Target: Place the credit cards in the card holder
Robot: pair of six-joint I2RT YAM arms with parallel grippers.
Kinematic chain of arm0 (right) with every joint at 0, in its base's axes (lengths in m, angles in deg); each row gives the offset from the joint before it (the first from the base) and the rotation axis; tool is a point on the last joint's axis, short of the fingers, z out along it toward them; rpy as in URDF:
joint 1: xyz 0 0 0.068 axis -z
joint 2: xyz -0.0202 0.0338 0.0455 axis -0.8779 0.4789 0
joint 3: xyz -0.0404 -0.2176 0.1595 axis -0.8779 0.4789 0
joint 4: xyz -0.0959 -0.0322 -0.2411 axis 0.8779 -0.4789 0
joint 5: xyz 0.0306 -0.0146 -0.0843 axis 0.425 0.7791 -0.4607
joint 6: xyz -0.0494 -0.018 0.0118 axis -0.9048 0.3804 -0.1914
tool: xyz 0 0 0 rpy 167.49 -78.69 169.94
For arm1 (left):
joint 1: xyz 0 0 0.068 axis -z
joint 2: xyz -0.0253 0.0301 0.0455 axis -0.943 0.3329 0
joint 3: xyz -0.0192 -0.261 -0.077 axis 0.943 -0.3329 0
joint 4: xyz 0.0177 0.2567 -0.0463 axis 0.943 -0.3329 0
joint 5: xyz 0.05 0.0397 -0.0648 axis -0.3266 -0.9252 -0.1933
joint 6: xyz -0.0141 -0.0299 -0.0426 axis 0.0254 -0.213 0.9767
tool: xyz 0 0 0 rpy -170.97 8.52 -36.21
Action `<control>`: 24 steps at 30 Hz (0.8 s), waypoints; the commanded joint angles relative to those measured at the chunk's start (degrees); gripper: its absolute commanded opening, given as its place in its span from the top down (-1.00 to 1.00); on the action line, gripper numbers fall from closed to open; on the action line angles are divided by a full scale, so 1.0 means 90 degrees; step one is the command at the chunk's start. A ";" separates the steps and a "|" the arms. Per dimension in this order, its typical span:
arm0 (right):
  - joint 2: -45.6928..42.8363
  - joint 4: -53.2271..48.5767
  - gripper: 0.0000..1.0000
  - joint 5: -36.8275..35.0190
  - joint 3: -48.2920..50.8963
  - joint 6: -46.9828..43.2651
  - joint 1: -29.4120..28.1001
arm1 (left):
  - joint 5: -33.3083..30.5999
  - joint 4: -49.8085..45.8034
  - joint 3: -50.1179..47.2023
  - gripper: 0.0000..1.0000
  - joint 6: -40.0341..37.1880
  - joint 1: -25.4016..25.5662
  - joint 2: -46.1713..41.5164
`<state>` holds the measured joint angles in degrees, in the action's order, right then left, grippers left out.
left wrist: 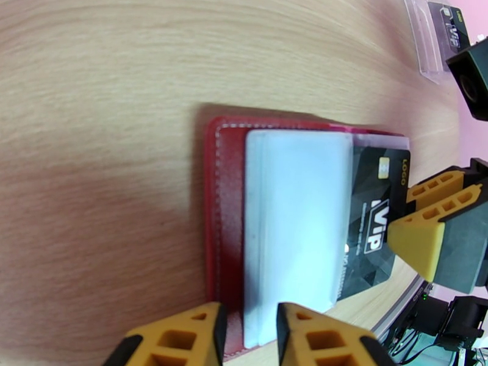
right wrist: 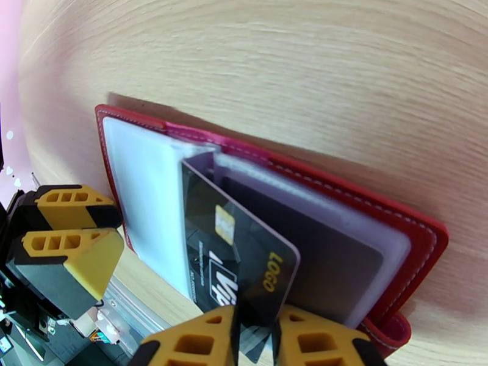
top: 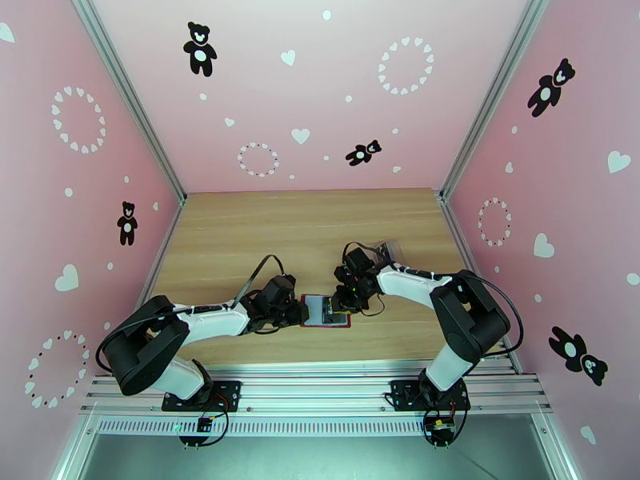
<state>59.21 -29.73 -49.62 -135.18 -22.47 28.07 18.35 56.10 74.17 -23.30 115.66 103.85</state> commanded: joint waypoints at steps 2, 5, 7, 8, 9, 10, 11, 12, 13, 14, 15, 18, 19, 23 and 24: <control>0.0180 -0.0145 0.61 -0.0159 -0.0168 0.0018 -0.0066 | -0.0064 -0.0200 0.0039 0.41 -0.0029 0.0061 0.0191; 0.0254 -0.0088 0.63 -0.0081 -0.0214 0.0043 -0.0096 | -0.0061 -0.0198 0.0054 0.41 -0.0033 0.0066 0.0218; 0.0302 -0.0059 0.63 -0.0071 -0.0236 0.0058 -0.0124 | -0.0066 -0.0190 0.0057 0.41 -0.0025 0.0067 0.0245; 0.0325 -0.0053 0.64 -0.0051 -0.0249 0.0068 -0.0126 | -0.0062 -0.0179 0.0057 0.41 -0.0025 0.0075 0.0244; 0.0335 -0.0029 0.63 -0.0037 -0.0251 0.0080 -0.0129 | -0.0065 -0.0179 0.0057 0.41 -0.0028 0.0077 0.0250; 0.0359 0.0000 0.64 -0.0012 -0.0247 0.0102 -0.0141 | -0.0067 -0.0177 0.0057 0.41 -0.0024 0.0074 0.0252; 0.0366 0.0031 0.64 0.0007 -0.0238 0.0125 -0.0136 | -0.0065 -0.0176 0.0054 0.41 -0.0030 0.0074 0.0250; 0.0384 0.0047 0.64 0.0023 -0.0237 0.0147 -0.0136 | -0.0063 -0.0176 0.0055 0.41 -0.0024 0.0077 0.0265; 0.0388 0.0078 0.64 0.0025 -0.0228 0.0182 -0.0137 | -0.0061 -0.0176 0.0049 0.41 -0.0033 0.0085 0.0255; 0.0376 0.0131 0.64 0.0041 -0.0198 0.0221 -0.0136 | -0.0059 -0.0169 0.0047 0.41 -0.0024 0.0086 0.0257; 0.0369 0.0179 0.64 0.0044 -0.0188 0.0270 -0.0140 | -0.0064 -0.0168 0.0047 0.41 -0.0018 0.0084 0.0255; 0.0337 0.0298 0.64 0.0033 -0.0130 0.0409 -0.0160 | -0.0057 -0.0158 0.0047 0.41 -0.0023 0.0096 0.0256; 0.0332 0.0326 0.64 0.0035 -0.0111 0.0445 -0.0179 | -0.0062 -0.0162 0.0039 0.41 -0.0013 0.0093 0.0254; 0.0359 0.0396 0.64 -0.0021 -0.0110 0.0568 -0.0345 | -0.0058 -0.0143 0.0041 0.41 0.0000 0.0110 0.0257; 0.0371 0.0420 0.64 -0.0041 -0.0102 0.0596 -0.0391 | -0.0061 -0.0142 0.0047 0.41 0.0001 0.0119 0.0259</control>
<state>61.25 -26.91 -49.06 -136.60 -18.68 26.10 18.32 56.28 74.48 -23.30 115.88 104.24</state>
